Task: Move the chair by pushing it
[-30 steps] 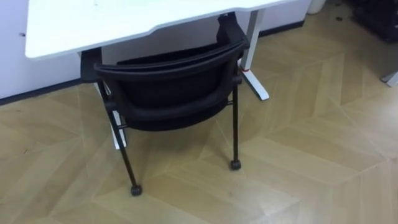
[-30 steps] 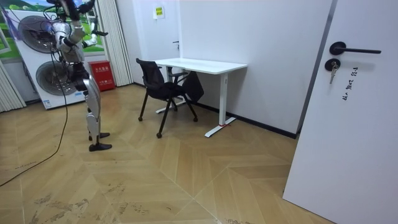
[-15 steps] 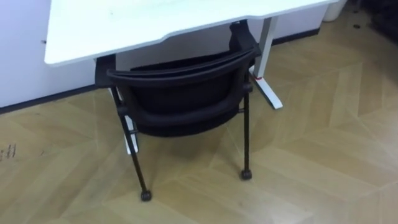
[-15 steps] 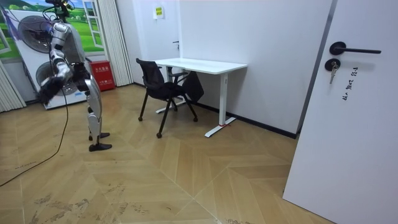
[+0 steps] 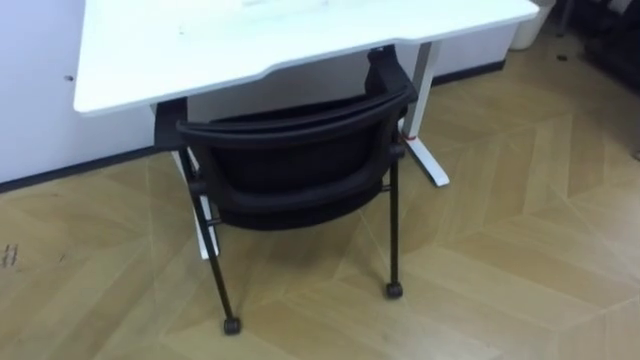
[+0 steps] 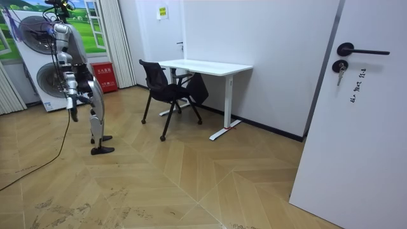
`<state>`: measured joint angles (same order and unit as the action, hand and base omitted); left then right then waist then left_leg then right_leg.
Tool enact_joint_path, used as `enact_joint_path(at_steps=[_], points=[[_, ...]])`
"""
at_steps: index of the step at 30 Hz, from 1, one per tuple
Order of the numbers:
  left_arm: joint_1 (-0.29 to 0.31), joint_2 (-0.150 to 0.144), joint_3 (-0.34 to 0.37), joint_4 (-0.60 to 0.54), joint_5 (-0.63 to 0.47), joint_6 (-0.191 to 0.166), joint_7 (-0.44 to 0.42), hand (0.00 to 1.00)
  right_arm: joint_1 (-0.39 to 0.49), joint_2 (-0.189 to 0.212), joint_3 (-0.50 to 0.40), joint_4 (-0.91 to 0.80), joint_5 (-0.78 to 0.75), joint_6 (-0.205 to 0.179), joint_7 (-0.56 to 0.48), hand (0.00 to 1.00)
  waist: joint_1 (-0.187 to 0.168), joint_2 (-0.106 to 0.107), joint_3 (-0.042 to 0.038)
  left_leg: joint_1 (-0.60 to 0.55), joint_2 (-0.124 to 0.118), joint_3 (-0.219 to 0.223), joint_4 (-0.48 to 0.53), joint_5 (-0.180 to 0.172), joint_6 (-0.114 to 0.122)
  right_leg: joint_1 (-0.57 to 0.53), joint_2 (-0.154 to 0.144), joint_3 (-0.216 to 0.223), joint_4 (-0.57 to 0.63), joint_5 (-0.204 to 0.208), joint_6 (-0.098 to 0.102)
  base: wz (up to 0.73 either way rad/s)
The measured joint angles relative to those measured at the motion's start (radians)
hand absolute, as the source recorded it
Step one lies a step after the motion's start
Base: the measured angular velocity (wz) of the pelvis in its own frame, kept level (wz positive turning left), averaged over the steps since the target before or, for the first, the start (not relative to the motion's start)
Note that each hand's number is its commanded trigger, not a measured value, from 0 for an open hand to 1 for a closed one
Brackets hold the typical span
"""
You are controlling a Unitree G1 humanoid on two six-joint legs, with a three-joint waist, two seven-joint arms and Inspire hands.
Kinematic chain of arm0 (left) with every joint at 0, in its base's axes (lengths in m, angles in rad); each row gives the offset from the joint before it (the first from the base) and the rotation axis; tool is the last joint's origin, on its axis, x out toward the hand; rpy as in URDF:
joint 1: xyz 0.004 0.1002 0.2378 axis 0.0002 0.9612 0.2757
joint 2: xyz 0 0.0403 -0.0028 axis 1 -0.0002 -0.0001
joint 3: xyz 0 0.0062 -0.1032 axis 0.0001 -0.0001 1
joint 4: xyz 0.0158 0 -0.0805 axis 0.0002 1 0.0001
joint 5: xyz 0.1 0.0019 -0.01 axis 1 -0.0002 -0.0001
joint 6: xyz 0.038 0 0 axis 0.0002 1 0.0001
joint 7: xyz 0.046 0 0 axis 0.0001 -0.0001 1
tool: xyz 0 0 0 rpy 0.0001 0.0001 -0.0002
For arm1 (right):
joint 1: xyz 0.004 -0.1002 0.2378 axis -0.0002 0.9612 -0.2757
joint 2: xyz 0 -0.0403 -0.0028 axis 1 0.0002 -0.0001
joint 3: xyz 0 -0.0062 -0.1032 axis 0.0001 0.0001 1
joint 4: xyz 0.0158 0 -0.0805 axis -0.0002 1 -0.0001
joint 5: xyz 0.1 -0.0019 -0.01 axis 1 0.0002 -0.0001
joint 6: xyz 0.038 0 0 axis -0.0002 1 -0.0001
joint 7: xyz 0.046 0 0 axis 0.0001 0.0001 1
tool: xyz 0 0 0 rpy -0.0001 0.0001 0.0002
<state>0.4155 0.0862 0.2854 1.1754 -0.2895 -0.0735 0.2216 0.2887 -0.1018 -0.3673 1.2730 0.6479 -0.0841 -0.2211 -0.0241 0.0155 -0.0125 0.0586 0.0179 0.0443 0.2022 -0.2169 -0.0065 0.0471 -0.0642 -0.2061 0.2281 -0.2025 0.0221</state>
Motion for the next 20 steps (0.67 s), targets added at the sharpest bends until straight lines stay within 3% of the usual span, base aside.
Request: enact_joint_path(at_steps=[6, 8, 10, 16, 17, 20], points=[[-0.103, 0.003, -0.082, -0.002, 0.074, 0.024, -0.073, 0.00, -0.082, 0.000, 0.114, 0.000, -0.044, 0.015, 0.081, 0.00, 0.000, 0.011, 0.0077, 0.001, 0.000, -0.002, -0.012, 0.000, 0.000, -0.001, 0.003, -0.002, -0.011, 0.001, 0.001, 0.01], [-0.130, 0.002, -0.105, -0.011, 0.113, 0.024, -0.086, 0.00, -0.101, 0.001, 0.157, 0.000, -0.072, 0.021, 0.124, 0.00, 0.000, 0.009, 0.0072, -0.008, 0.000, 0.000, -0.011, 0.000, 0.000, -0.012, 0.003, -0.001, -0.009, 0.001, 0.001, 0.00], [-0.151, 0.002, -0.103, -0.011, 0.155, 0.029, -0.095, 0.00, -0.111, 0.002, 0.178, 0.004, -0.103, 0.033, 0.153, 0.00, 0.002, 0.001, 0.0120, -0.014, 0.000, 0.003, -0.004, 0.000, 0.000, -0.014, 0.003, 0.003, -0.009, 0.001, 0.001, -0.03], [-0.172, 0.001, -0.109, -0.015, 0.174, 0.031, -0.111, 0.00, -0.114, 0.010, 0.214, 0.014, -0.141, 0.053, 0.220, 0.00, 0.000, -0.011, 0.0180, -0.010, -0.001, 0.008, -0.008, 0.000, 0.000, -0.010, 0.005, 0.011, -0.024, 0.003, 0.003, -0.06], [-0.178, 0.001, -0.114, -0.017, 0.174, 0.029, -0.116, 0.00, -0.112, 0.012, 0.217, 0.014, -0.141, 0.054, 0.226, 0.00, 0.000, -0.009, 0.0226, -0.011, -0.001, 0.008, -0.009, 0.000, 0.000, -0.010, 0.005, 0.011, -0.024, 0.003, 0.003, 0.00], [-0.189, 0.001, -0.127, -0.024, 0.174, 0.028, -0.117, 0.00, -0.109, 0.013, 0.218, 0.017, -0.142, 0.054, 0.251, 0.00, -0.003, -0.007, 0.0250, -0.010, -0.001, 0.008, -0.012, 0.000, 0.000, -0.011, 0.005, 0.011, -0.024, 0.003, 0.003, 0.00]])
